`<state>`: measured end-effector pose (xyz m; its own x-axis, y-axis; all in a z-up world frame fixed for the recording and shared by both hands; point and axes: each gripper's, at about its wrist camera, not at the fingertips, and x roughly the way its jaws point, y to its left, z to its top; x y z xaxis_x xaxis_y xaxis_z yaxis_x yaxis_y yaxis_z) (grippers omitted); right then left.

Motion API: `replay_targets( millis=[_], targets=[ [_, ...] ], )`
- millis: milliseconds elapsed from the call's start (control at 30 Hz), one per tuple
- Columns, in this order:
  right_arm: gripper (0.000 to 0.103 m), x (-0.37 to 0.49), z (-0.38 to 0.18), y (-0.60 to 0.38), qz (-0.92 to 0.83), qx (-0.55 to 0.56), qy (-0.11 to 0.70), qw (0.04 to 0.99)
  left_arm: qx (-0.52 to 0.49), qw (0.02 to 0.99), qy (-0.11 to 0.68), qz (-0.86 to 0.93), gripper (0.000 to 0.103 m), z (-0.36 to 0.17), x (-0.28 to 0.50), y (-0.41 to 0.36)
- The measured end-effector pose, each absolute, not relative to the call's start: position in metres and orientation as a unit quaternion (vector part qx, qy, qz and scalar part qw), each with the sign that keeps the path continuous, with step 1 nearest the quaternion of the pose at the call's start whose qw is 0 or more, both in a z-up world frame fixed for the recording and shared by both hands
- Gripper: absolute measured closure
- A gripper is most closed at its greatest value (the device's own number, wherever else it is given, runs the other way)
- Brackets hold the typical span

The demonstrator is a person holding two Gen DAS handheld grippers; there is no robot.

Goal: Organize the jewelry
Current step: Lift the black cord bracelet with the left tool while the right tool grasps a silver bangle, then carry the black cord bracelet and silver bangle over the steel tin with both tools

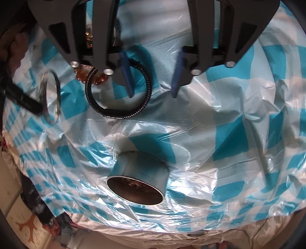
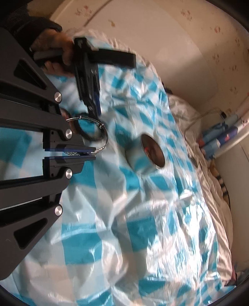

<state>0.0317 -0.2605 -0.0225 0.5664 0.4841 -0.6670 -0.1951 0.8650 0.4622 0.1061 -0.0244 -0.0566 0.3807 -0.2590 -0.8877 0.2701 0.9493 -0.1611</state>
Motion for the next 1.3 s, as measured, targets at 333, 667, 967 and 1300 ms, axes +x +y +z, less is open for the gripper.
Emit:
replay_targets(
  millis=[333,667,967,1300],
  targets=[
    [0.099,0.046,-0.045,-0.262,0.119,0.119,0.461,0.871,0.055,0.841,0.515,-0.158,0.096,-0.058,0.1,-0.04],
    [0.069,0.051,-0.059,-0.242,0.102,0.061,0.472,0.874,0.02,0.844,0.51,-0.165,0.096,-0.047,0.101,-0.029],
    [0.098,0.046,-0.041,-0.251,0.114,0.098,0.441,0.885,-0.014,0.853,0.491,-0.178,0.096,-0.029,0.1,-0.02],
    [0.098,0.049,-0.026,-0.268,0.158,0.207,0.406,0.876,-0.027,0.866,0.466,-0.179,0.096,-0.011,0.101,-0.02]
  ],
)
